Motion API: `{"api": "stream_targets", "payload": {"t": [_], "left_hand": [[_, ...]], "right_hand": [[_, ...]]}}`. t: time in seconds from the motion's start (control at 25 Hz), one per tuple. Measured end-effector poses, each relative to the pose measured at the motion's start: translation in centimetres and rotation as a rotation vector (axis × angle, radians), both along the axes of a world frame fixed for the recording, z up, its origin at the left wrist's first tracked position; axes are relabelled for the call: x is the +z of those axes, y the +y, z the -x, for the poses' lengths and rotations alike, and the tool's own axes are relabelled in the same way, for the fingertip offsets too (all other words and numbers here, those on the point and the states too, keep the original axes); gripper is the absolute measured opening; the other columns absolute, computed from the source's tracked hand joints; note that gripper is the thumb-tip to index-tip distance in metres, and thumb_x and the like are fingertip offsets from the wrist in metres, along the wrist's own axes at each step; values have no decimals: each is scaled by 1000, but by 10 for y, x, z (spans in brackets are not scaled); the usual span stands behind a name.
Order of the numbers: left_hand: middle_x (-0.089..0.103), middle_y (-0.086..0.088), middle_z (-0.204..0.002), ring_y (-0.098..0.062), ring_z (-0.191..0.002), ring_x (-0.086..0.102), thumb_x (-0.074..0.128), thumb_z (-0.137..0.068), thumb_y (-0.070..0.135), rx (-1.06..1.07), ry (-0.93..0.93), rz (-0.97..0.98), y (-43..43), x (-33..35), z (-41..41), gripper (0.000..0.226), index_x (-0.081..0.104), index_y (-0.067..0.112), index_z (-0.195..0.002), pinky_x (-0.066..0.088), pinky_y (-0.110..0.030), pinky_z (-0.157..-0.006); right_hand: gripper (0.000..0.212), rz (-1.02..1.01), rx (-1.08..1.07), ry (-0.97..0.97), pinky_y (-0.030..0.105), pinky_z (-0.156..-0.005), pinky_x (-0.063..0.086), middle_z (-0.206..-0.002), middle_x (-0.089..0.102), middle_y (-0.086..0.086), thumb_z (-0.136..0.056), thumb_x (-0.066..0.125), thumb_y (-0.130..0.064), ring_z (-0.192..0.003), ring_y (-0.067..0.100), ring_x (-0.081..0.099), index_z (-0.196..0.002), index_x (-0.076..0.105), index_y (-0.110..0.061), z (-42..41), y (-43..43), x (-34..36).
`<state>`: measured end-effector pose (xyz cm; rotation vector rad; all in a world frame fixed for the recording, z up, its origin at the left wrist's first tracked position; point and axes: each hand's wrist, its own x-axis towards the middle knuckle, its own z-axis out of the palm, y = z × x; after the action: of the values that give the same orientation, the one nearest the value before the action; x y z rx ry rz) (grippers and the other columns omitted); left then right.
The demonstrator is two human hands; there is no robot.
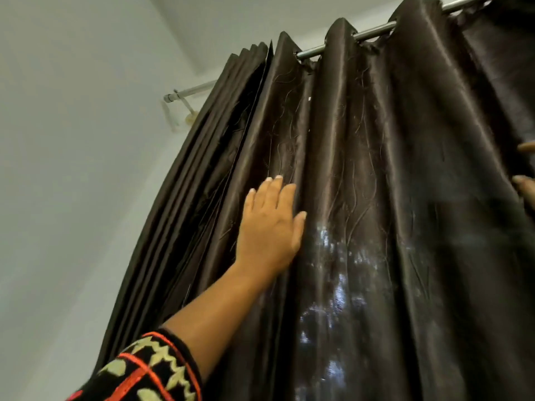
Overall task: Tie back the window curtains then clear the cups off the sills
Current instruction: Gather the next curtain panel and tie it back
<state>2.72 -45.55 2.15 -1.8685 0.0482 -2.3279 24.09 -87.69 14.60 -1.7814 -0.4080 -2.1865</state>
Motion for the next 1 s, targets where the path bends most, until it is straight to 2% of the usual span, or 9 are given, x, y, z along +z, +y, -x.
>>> {"api": "stream_targets", "payload": {"t": [0.04,0.08,0.16,0.32,0.48,0.56,0.68,0.88,1.0], "left_hand": [[47,-18,-136,-33,-130,41,36,-88,38,-40,-5,70,18,-1,5,53,49,5,-127,28,-48,-108],[43,-18,-139,-32,-133,36,41,-90,37,-57,3,133,34,-3,10,52,45,5,-131,25,-47,-111],[38,-18,-142,-31,-135,32,52,-90,33,-71,27,212,69,-4,20,55,39,4,-135,25,-46,-113],[31,-14,-148,-26,-136,30,55,-88,36,-216,141,334,100,-6,32,67,28,5,-141,29,-38,-110],[44,-14,-139,-29,-124,45,56,-88,38,-353,271,396,93,-4,26,69,26,8,-141,38,-38,-99],[56,-18,-122,-34,-108,55,52,-92,26,-369,310,416,87,-4,21,47,37,8,-132,44,-40,-87],[60,-20,-94,-37,-85,57,43,-93,9,-376,288,426,92,-9,15,4,47,7,-92,39,-37,-65],[42,-4,-61,-18,-55,41,43,-94,9,-433,264,441,126,-11,15,36,30,15,-62,32,-31,-56],[41,-3,-59,-15,-56,44,43,-94,6,-452,266,396,139,-11,18,38,29,16,-59,28,-23,-48]], "right_hand": [[105,62,75,142,57,-108,2,-114,60,-12,-38,84,-58,-96,47,57,-132,45,-34,41,24,-10],[76,-5,-39,40,48,-99,30,-108,63,-4,-56,80,-43,-93,42,58,-124,52,-26,72,50,-19],[42,82,-48,-73,40,-80,42,-105,58,21,-77,63,-25,-98,42,55,-117,55,-12,197,159,-74],[38,93,155,84,45,-93,38,-120,50,24,-88,57,-18,-112,40,46,-124,52,-6,222,210,-73],[43,130,243,67,40,-88,41,-119,52,14,-91,51,-37,-111,32,49,-124,50,-11,228,271,-63],[57,81,225,155,40,-84,43,-118,52,14,-88,47,-53,-110,33,49,-125,46,-10,226,291,-61],[70,13,76,330,36,-68,41,-107,57,15,-83,46,-64,-98,33,55,-122,41,-6,221,310,-64],[32,8,68,473,37,-74,38,-115,57,23,-90,47,-20,-105,40,54,-116,38,-2,217,343,-70],[32,92,131,398,35,-67,35,-108,58,22,-89,40,-6,-93,37,54,-120,36,0,219,379,-69]]}}
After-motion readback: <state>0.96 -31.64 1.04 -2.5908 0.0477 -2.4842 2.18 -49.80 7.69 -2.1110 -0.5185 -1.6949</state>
